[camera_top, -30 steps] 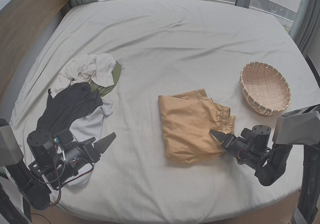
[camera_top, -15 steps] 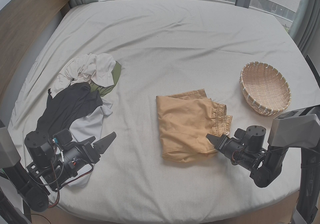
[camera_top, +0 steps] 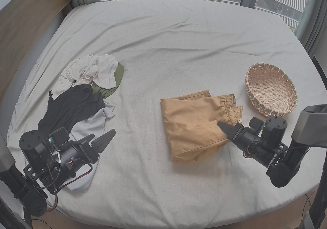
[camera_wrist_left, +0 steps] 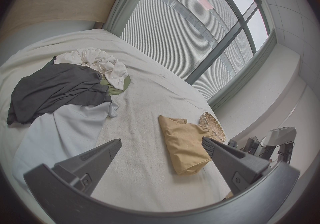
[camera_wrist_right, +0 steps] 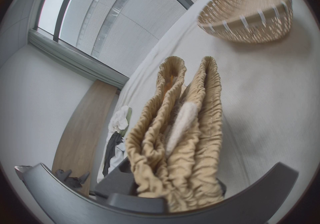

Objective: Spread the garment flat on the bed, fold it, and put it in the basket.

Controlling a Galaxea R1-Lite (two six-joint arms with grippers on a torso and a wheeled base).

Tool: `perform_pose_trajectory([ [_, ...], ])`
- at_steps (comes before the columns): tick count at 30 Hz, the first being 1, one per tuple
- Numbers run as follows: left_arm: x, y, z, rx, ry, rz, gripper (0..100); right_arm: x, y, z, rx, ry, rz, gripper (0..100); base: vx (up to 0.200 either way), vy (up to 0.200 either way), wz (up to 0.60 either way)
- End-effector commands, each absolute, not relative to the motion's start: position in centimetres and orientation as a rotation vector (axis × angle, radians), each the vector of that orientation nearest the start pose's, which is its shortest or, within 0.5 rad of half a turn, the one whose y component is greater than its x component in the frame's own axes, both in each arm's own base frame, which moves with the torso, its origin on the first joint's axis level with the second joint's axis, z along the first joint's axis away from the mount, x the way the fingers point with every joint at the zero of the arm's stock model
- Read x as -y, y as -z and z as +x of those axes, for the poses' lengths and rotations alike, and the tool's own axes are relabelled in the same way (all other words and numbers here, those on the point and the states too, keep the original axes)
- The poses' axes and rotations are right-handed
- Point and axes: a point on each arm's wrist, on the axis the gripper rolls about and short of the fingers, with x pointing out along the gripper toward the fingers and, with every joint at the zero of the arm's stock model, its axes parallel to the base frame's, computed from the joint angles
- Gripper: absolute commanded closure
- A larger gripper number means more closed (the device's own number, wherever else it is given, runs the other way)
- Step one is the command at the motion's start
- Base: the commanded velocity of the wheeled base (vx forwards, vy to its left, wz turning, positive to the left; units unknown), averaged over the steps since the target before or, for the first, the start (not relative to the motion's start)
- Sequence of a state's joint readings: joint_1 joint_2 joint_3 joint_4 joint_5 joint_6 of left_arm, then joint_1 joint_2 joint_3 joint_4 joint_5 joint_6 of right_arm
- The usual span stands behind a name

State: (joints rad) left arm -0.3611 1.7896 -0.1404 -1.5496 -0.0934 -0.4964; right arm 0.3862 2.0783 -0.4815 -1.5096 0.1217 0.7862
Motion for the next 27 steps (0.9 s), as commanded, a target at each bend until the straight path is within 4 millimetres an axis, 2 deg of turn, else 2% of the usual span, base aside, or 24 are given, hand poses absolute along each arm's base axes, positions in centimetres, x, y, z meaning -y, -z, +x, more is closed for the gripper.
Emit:
perform_pose_trajectory([
  [1,8.3,-10.6,21.1,-0.195,0.418,-0.474,0,-11.6,-13.5,27.1,-0.148,-0.515,0.763,100,0.0,0.0,0.0],
  [6,8.3,-10.6,21.1,-0.191,0.418,-0.474,0,-11.5,-15.5,26.5,-0.103,-0.555,0.767,100,0.0,0.0,0.0],
  [17,8.2,-10.4,21.2,-0.196,0.404,-0.46,0,-11.7,-16.6,26.8,-0.086,-0.569,0.769,100,0.0,0.0,0.0],
  [27,8.3,-10.5,21.5,-0.182,0.379,-0.462,0,-11.6,-16.5,26.8,-0.089,-0.566,0.769,100,0.0,-0.18,0.0],
])
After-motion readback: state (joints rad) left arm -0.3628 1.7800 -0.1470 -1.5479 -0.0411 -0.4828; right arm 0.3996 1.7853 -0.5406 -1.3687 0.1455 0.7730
